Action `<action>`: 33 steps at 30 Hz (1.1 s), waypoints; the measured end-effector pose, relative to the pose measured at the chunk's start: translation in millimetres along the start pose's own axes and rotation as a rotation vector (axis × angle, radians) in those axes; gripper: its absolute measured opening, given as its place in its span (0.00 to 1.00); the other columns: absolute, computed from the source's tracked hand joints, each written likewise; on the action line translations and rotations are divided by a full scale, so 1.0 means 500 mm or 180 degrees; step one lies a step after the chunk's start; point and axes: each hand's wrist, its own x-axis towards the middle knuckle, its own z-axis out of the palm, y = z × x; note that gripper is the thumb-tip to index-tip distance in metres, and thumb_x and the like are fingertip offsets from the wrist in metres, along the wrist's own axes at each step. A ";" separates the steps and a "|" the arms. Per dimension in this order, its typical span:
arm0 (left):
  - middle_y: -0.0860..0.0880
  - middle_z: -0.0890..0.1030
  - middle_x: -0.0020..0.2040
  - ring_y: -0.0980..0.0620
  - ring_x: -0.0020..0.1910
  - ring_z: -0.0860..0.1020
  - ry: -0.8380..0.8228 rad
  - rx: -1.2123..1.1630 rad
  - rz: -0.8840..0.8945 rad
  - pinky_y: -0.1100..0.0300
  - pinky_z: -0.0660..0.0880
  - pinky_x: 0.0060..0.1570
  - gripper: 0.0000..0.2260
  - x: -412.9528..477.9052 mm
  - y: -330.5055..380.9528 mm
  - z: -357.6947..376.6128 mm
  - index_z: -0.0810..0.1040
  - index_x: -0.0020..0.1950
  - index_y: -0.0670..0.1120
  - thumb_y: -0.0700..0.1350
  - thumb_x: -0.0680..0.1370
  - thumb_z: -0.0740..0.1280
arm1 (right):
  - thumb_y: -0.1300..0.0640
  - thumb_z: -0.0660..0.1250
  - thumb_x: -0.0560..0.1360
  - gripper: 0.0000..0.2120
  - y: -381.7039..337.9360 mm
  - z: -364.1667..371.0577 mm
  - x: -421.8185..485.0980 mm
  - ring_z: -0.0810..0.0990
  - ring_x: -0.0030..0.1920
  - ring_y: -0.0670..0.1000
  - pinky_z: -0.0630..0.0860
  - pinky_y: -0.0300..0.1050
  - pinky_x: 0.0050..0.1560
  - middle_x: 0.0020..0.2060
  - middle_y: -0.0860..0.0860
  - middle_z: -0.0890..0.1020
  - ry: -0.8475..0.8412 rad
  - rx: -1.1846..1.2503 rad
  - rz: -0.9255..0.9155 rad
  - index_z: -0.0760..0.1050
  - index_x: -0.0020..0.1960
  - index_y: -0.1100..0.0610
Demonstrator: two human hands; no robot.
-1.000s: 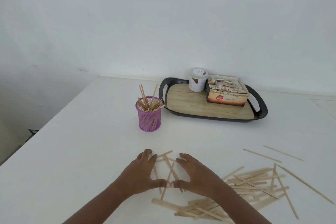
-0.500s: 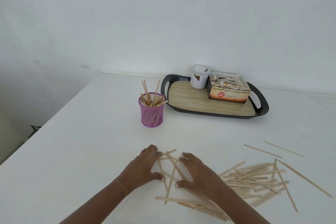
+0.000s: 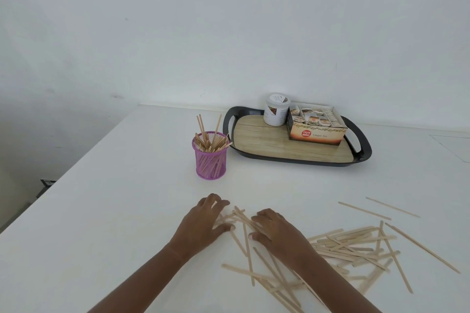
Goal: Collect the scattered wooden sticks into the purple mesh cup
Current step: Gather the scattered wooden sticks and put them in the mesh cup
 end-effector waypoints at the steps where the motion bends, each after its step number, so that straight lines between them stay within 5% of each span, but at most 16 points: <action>1: 0.50 0.62 0.73 0.52 0.72 0.62 -0.0163 0.0015 0.0119 0.59 0.65 0.67 0.30 -0.002 -0.002 -0.001 0.60 0.72 0.50 0.62 0.75 0.60 | 0.42 0.59 0.75 0.26 0.001 -0.003 -0.007 0.65 0.68 0.46 0.69 0.43 0.63 0.68 0.47 0.66 -0.0116 0.0015 0.0039 0.63 0.69 0.53; 4: 0.51 0.42 0.78 0.52 0.77 0.40 -0.0828 0.0190 0.0524 0.56 0.42 0.75 0.43 -0.009 -0.005 -0.001 0.46 0.76 0.51 0.69 0.69 0.59 | 0.29 0.59 0.65 0.45 0.003 -0.017 -0.035 0.56 0.73 0.46 0.61 0.44 0.69 0.73 0.47 0.57 -0.0527 -0.0085 0.0050 0.52 0.74 0.53; 8: 0.53 0.30 0.71 0.51 0.69 0.27 -0.1183 0.0388 0.0795 0.54 0.29 0.69 0.53 -0.021 0.004 0.010 0.37 0.75 0.50 0.69 0.65 0.67 | 0.32 0.68 0.62 0.55 0.012 -0.027 -0.076 0.41 0.76 0.48 0.45 0.47 0.75 0.76 0.48 0.43 -0.0902 -0.0343 0.0004 0.41 0.75 0.53; 12: 0.49 0.36 0.77 0.49 0.75 0.33 -0.1208 0.0391 0.0707 0.52 0.32 0.72 0.52 -0.013 0.017 0.018 0.38 0.76 0.48 0.67 0.66 0.67 | 0.34 0.69 0.64 0.55 0.020 -0.026 -0.089 0.37 0.76 0.50 0.42 0.49 0.76 0.76 0.49 0.40 -0.1059 -0.0437 0.0081 0.39 0.75 0.55; 17: 0.51 0.51 0.78 0.52 0.77 0.46 -0.0952 0.0414 0.0764 0.57 0.43 0.75 0.35 0.012 0.023 0.014 0.53 0.75 0.49 0.60 0.74 0.63 | 0.41 0.67 0.69 0.40 0.029 -0.030 -0.072 0.50 0.75 0.47 0.60 0.45 0.71 0.75 0.48 0.51 -0.0725 -0.0181 0.0244 0.52 0.74 0.51; 22: 0.50 0.70 0.66 0.53 0.65 0.68 -0.0450 0.0325 0.0776 0.62 0.65 0.63 0.19 0.030 0.034 0.009 0.68 0.68 0.48 0.50 0.78 0.63 | 0.49 0.66 0.72 0.26 0.040 -0.039 -0.050 0.61 0.69 0.46 0.67 0.43 0.63 0.69 0.45 0.63 -0.0372 -0.0058 0.0364 0.64 0.68 0.50; 27: 0.49 0.72 0.61 0.51 0.58 0.72 -0.0240 0.0401 0.0615 0.59 0.70 0.53 0.13 0.039 0.044 0.013 0.71 0.63 0.48 0.44 0.79 0.60 | 0.53 0.63 0.75 0.18 0.043 -0.049 -0.036 0.67 0.63 0.46 0.69 0.41 0.58 0.62 0.46 0.71 -0.0101 -0.0104 0.0301 0.69 0.64 0.52; 33: 0.49 0.69 0.65 0.51 0.62 0.70 -0.0228 0.0543 0.0226 0.59 0.69 0.59 0.21 0.044 0.042 0.015 0.62 0.70 0.47 0.50 0.79 0.60 | 0.49 0.61 0.76 0.22 0.043 -0.052 -0.029 0.66 0.65 0.50 0.69 0.45 0.61 0.65 0.50 0.68 -0.0170 -0.0497 0.0436 0.64 0.67 0.55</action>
